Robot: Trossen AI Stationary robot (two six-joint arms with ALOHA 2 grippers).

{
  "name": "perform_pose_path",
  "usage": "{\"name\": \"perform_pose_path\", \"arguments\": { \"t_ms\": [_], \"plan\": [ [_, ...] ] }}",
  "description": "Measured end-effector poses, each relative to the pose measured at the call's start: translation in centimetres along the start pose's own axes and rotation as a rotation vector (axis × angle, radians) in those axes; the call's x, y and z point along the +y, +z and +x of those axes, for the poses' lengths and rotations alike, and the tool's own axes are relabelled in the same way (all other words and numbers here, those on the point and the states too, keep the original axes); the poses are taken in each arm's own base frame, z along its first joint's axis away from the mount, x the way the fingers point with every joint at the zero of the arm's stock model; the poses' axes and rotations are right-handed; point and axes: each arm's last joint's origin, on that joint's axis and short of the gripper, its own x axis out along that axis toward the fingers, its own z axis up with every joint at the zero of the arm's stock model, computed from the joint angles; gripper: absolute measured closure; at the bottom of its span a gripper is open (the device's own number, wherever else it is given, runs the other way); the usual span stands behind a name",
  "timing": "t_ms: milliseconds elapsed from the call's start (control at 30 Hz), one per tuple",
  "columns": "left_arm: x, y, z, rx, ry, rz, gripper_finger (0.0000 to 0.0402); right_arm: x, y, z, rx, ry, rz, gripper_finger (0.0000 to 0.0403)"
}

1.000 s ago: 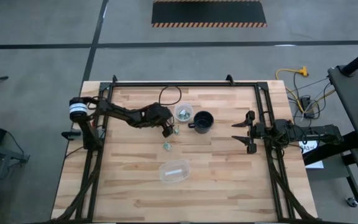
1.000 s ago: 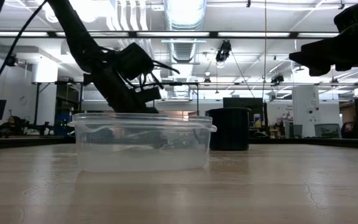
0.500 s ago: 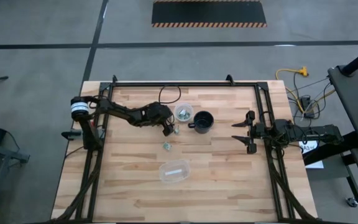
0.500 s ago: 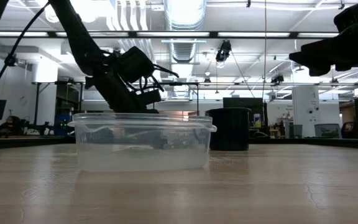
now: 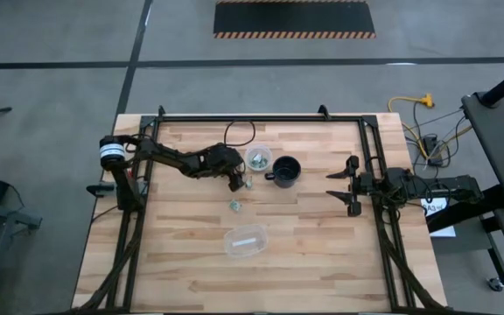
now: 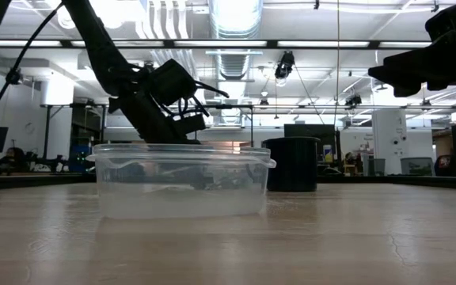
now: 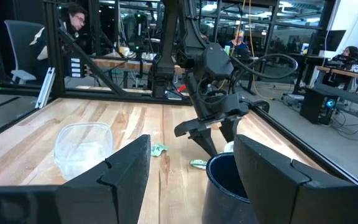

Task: Pick and place Stevia / Truvia into bins
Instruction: Put the stevia packet into the top transparent container

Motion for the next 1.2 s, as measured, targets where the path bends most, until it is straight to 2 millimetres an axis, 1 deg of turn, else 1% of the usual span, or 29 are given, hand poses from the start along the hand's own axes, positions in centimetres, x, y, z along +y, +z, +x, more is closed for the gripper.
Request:
{"name": "perform_pose_path", "arguments": {
  "t_ms": [100, 167, 233, 300, 333, 367, 500, 767, 933, 1100, 1200],
  "plan": [
    [0.0, 0.0, 0.0, 0.003, 0.001, 0.003, 0.0200, 0.0, 0.0, 0.0, 0.000, 0.000, 0.000, 0.0181],
    [0.2, 0.1, 0.0, 0.003, 0.005, 0.000, 0.0246, 0.0, 0.0, 0.0, 0.000, 0.000, 0.000, 0.0181],
    [0.3, 0.1, 0.1, 0.002, 0.010, -0.002, 0.0299, 0.0, 0.0, 0.0, 0.000, 0.000, 0.000, 0.0181],
    [0.3, 0.2, 0.1, 0.002, 0.012, -0.004, 0.0360, 0.0, 0.0, 0.0, 0.000, 0.000, 0.000, 0.0181],
    [0.4, 0.2, 0.1, 0.003, 0.014, -0.009, 0.0381, 0.0, 0.0, 0.0, 0.000, 0.000, 0.000, 0.0181],
    [0.5, 0.3, 0.1, 0.003, 0.016, -0.016, 0.0388, 0.0, 0.0, 0.0, 0.000, 0.000, 0.000, 0.0181],
    [0.6, 0.3, 0.2, 0.003, 0.023, -0.039, 0.0399, 0.0, 0.0, 0.0, 0.000, 0.000, 0.000, 0.0181],
    [0.7, 0.6, -0.1, -0.009, 0.031, -0.047, 0.0401, 0.0, 0.0, 0.0, 0.000, 0.000, 0.000, 0.0181],
    [0.9, 1.6, -1.4, -0.070, 0.081, -0.075, 0.0401, 0.0, 0.0, 0.0, -0.001, 0.000, 0.000, 0.0181],
    [0.6, 2.4, -2.8, -0.122, 0.063, -0.088, 0.0401, 0.0, 0.0, 0.0, 0.000, -0.001, 0.000, 0.0181],
    [0.2, 2.6, -3.2, -0.136, 0.052, -0.081, 0.0401, 0.0, 0.0, 0.0, 0.000, 0.000, 0.000, 0.0181]
  ]
}}
